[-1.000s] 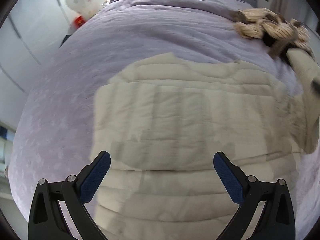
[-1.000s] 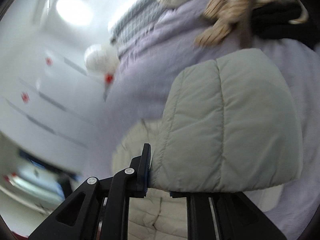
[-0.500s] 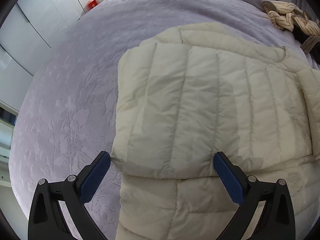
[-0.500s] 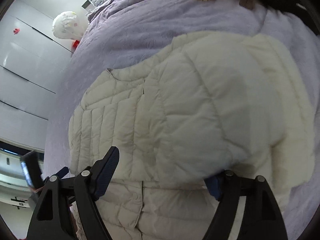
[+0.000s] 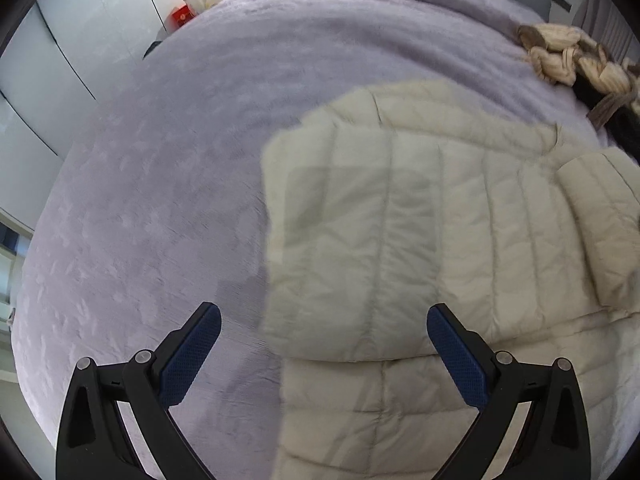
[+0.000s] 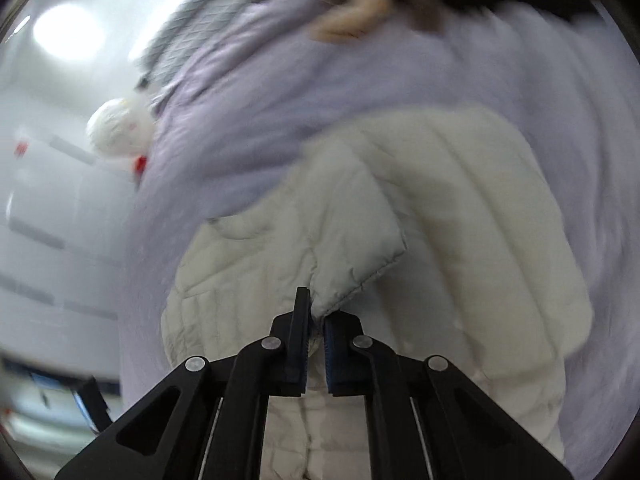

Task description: Fold large clothes

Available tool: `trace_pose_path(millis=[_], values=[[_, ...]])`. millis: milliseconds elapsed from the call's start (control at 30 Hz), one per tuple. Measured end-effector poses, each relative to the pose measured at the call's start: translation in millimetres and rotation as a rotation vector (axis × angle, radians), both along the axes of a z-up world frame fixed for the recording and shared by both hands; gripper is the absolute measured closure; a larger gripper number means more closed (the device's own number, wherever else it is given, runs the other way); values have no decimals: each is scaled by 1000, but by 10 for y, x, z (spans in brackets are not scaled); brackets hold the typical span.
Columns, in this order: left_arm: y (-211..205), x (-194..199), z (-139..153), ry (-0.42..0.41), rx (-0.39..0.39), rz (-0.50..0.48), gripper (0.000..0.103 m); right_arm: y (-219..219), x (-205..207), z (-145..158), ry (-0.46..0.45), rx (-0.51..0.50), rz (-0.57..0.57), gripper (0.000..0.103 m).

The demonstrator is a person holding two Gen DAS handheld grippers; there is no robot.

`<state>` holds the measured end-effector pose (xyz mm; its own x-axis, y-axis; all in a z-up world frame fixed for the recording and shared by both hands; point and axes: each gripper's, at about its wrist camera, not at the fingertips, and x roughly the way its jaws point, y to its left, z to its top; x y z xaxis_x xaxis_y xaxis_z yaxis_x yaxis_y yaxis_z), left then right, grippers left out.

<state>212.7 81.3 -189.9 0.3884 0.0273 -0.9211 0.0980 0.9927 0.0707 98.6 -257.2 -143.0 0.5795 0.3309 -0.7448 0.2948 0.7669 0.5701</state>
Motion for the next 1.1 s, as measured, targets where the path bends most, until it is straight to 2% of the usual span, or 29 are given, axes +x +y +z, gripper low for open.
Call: trace_pose_path(millis=[100,200,367,400,433,467,500,533,567,667,767,900,1000,1033,1100], values=[[206,50,130,-17,-22,27,0,513,140,189,-58,-113,200,96],[413,68,194,-19,-54,69,0,1005,209,165,-52,-194,355,96],[572,19,284,-25,-82,49,0,1438,224,-113,55,-232,461,95],[579,18,289,-22,-97,34,0,1481,232,-167,82,-234,471,92],[575,11,299,-17,-120,15,0,1517,225,-226,112,-241,476,87],[559,2,311,-11,-146,-6,0,1541,214,-256,128,-251,477,69],[532,5,322,-6,-169,-23,0,1559,196,-265,135,-260,479,42],[506,13,328,-1,-191,-38,0,1570,179,-262,132,-262,481,31],[473,23,338,4,-215,-56,0,1572,150,-242,121,-260,478,29],[286,80,349,23,-289,-126,0,1506,23,-118,108,-275,439,29],[14,141,259,71,-334,-206,0,1174,-178,-5,110,-240,340,29],[-386,163,65,156,-382,-284,0,594,-494,9,132,-135,174,29],[-648,166,-71,198,-400,-318,1,115,-729,-91,152,-8,52,29],[-722,164,-103,212,-408,-323,3,18,-776,-130,158,24,27,29],[-840,171,-165,234,-420,-317,12,-219,-882,-232,165,98,-34,29]])
